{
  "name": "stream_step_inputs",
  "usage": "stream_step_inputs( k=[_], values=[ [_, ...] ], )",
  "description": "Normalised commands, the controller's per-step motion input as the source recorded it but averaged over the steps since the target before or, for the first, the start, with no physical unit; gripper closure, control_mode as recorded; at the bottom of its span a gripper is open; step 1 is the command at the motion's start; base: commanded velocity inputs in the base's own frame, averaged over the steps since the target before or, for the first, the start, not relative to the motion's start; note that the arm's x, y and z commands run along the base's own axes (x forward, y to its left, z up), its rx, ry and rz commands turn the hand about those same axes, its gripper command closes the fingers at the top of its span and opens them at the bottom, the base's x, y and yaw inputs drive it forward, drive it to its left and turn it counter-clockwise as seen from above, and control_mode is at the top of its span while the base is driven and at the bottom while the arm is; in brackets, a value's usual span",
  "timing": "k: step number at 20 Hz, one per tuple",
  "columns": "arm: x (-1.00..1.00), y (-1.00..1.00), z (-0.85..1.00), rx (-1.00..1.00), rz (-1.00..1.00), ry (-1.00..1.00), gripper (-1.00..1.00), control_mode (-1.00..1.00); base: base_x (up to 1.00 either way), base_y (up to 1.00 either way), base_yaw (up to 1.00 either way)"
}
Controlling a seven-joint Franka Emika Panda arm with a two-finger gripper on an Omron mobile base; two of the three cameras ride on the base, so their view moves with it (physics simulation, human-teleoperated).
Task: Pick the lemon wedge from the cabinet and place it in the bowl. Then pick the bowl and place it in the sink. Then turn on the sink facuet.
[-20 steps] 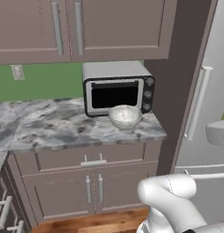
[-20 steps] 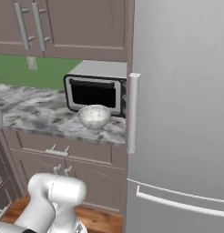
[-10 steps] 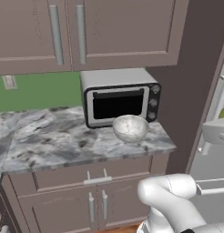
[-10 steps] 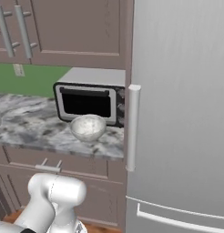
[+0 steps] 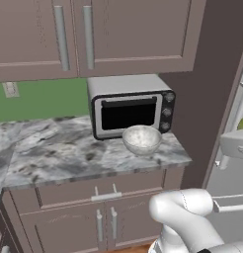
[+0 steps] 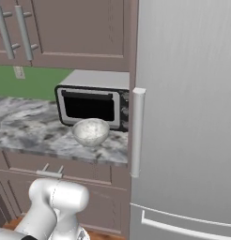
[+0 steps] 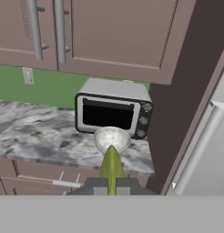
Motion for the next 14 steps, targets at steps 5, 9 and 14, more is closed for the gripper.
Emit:
stream_step_inputs(
  k=[5, 9, 14],
  values=[
    [0.0, 0.0, 0.0, 0.0, 0.0, 0.0, 1.0, 1.0, 0.32, 0.19, 0.0],
    [0.44, 0.14, -0.1, 0.0, 0.0, 0.13, 1.0, -1.0, 0.12, 0.07, 0.0],
    [0.81, 0.19, -0.55, 0.0, -0.01, 0.2, 1.0, -1.0, 0.0, 0.0, 0.0]
  ],
)
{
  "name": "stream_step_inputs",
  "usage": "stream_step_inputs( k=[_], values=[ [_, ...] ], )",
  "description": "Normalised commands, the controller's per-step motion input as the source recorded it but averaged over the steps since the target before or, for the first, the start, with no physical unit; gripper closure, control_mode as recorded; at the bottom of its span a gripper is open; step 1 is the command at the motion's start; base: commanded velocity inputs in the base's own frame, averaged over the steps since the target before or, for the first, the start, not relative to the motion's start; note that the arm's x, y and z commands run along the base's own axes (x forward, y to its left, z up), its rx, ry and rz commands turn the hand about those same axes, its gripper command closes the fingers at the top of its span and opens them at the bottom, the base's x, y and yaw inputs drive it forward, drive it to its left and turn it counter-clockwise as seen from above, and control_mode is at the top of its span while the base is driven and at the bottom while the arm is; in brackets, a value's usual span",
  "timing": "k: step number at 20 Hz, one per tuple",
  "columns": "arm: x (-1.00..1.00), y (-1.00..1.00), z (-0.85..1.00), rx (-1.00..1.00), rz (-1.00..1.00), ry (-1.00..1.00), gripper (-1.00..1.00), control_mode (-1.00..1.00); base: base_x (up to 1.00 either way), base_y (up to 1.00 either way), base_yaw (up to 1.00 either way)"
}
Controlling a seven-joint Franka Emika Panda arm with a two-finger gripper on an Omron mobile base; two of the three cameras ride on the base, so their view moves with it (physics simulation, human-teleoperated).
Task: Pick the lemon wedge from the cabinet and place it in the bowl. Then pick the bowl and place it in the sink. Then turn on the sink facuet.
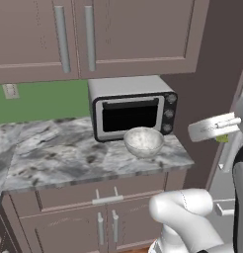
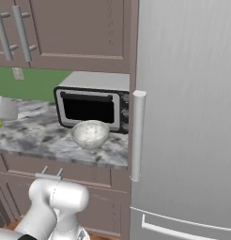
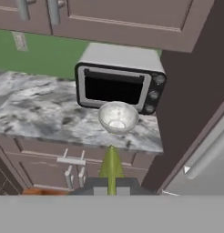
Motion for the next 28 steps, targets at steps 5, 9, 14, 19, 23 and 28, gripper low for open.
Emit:
stream_step_inputs(
  k=[5, 9, 14, 19, 23, 28],
  values=[
    [0.81, 0.0, -0.66, 0.0, -0.06, 0.19, 1.0, -1.0, 0.0, 0.0, 0.0],
    [0.78, 0.0, -0.67, 0.0, -0.07, 0.1, 1.0, -1.0, 0.0, 0.0, 0.0],
    [0.63, -0.02, -0.42, 0.0, -0.07, 0.0, 1.0, -1.0, 0.0, 0.0, 0.0],
    [0.65, -0.04, -0.25, 0.0, -0.08, 0.0, 1.0, -1.0, 0.0, 0.0, 0.0],
    [0.71, -0.03, -0.44, 0.0, -0.05, 0.05, 1.0, -1.0, 0.0, 0.0, 0.0],
    [0.53, -0.02, -0.35, 0.0, -0.03, 0.07, 1.0, -1.0, 0.0, 0.0, 0.0]
  ],
)
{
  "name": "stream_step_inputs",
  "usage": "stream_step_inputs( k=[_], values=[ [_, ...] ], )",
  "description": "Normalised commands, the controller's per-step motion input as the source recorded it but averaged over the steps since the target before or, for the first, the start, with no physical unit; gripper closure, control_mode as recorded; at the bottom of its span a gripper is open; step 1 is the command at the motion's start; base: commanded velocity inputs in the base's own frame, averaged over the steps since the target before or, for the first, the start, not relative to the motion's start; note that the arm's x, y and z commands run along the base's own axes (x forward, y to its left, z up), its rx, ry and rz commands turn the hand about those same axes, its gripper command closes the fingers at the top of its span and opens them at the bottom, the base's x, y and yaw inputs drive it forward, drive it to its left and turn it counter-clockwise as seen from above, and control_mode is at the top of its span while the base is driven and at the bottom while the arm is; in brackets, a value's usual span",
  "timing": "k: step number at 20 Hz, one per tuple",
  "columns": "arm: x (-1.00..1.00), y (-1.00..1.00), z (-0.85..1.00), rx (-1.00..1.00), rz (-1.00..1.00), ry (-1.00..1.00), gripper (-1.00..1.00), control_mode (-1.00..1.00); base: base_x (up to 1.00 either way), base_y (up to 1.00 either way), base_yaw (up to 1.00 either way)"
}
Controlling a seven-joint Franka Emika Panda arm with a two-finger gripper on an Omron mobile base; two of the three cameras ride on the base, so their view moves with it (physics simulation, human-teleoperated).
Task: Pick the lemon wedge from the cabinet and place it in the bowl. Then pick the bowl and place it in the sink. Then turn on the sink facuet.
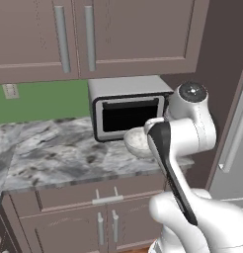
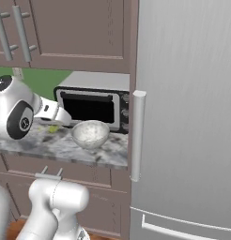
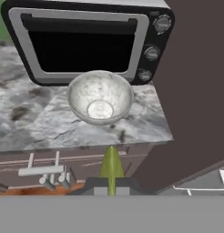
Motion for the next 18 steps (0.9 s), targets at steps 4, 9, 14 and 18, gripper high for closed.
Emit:
stream_step_inputs(
  k=[4, 9, 14, 18],
  values=[
    [0.34, -0.09, -0.3, 0.03, -0.03, 0.09, 1.0, -1.0, 0.0, 0.0, 0.0],
    [0.18, -0.08, -0.27, 0.05, -0.02, 0.1, 1.0, -1.0, 0.0, 0.0, 0.0],
    [0.21, -0.03, -0.28, 0.04, -0.03, 0.09, 1.0, -1.0, 0.0, 0.0, 0.0],
    [0.33, 0.0, -0.36, 0.01, -0.02, 0.06, 1.0, -1.0, 0.0, 0.0, 0.0]
  ],
)
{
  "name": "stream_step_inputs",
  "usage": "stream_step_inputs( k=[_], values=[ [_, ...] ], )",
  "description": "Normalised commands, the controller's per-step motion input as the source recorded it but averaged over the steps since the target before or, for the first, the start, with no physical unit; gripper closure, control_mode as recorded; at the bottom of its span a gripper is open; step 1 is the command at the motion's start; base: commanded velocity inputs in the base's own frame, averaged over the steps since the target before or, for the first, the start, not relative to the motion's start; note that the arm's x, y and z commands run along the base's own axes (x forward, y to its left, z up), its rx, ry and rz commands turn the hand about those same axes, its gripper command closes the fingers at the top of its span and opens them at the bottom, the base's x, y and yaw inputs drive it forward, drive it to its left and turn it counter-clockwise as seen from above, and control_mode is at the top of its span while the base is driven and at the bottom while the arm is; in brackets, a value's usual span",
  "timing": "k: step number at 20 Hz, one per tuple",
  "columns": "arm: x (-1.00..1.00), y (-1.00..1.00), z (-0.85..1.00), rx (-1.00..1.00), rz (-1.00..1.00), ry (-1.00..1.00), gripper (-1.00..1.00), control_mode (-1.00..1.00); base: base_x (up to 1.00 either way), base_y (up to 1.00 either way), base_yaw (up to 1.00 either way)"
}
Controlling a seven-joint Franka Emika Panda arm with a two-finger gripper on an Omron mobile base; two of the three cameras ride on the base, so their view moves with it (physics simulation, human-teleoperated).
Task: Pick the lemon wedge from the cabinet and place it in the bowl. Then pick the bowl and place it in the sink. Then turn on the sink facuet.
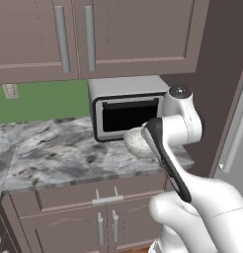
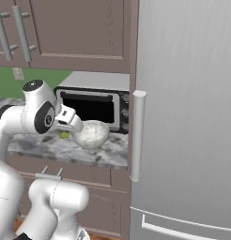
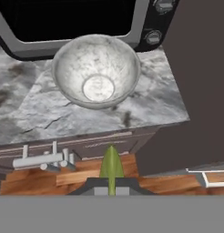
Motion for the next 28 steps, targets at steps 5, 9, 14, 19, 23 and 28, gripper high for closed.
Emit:
stream_step_inputs(
  k=[5, 9, 14, 19, 23, 28],
  values=[
    [0.43, 0.0, -0.42, 0.0, 0.0, 0.05, 1.0, -1.0, 0.0, 0.0, 0.0],
    [0.39, -0.01, -0.26, 0.0, 0.0, 0.03, 1.0, -1.0, 0.0, 0.0, 0.0],
    [0.36, 0.0, -0.26, 0.0, 0.0, 0.02, 1.0, -1.0, 0.0, 0.0, 0.0],
    [0.54, 0.0, -0.19, 0.0, 0.0, 0.04, 1.0, -1.0, 0.0, 0.0, 0.0],
    [0.55, -0.01, -0.21, 0.0, 0.0, 0.03, 1.0, -1.0, 0.0, 0.0, 0.0],
    [0.53, 0.0, -0.26, 0.0, 0.0, 0.02, 1.0, -1.0, 0.0, 0.0, 0.0]
  ],
)
